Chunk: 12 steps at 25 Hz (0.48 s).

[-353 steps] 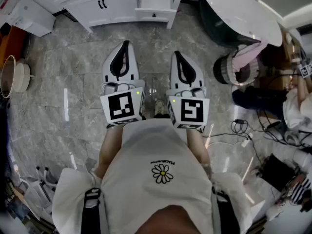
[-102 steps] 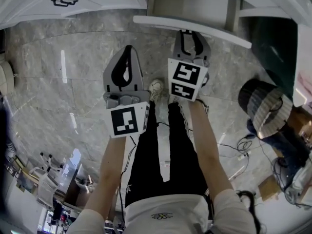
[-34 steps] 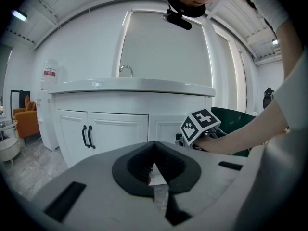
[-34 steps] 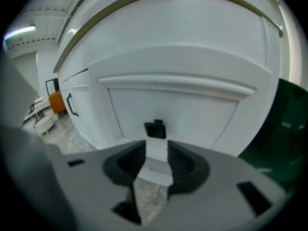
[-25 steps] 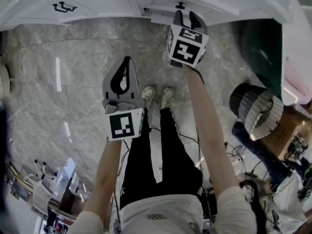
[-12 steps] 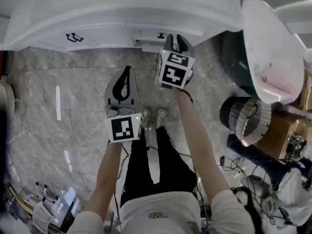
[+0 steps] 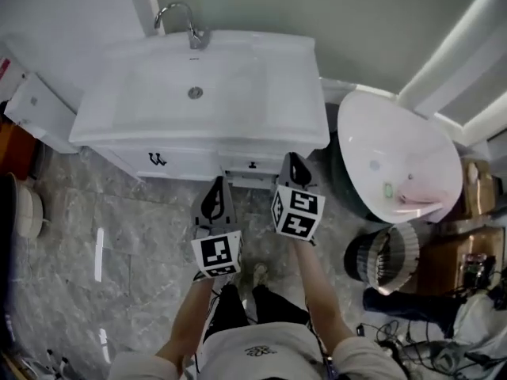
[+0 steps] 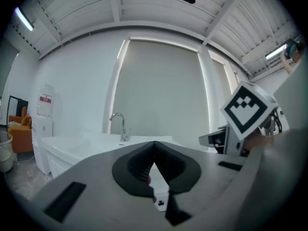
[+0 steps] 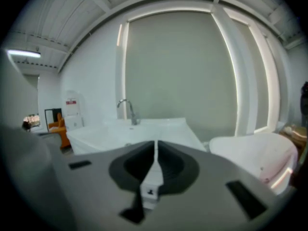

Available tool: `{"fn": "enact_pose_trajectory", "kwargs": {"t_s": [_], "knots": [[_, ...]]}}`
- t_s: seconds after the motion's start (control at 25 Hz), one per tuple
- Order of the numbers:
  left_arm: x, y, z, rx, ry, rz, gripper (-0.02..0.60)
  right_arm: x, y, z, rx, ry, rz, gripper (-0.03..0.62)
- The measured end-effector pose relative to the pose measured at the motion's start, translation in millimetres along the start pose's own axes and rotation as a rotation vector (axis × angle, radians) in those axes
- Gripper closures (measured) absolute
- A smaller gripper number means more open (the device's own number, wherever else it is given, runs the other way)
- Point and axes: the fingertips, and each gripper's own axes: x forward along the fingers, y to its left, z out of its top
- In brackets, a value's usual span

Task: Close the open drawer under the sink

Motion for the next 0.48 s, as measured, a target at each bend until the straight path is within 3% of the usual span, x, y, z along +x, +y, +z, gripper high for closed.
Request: {"fn": "enact_pose_trajectory", "kwargs": {"t_s": [0.2, 0.48], "knots": [[-33, -18, 72, -0.043, -0.055, 0.042, 0.560, -89, -5, 62, -0.014, -0.157, 0.034, 0.559], [-55, -58, 142, -0.005, -0.146, 0.019, 0.560, -161, -4, 119, -0.058, -0.330, 0.066, 0.560]]}}
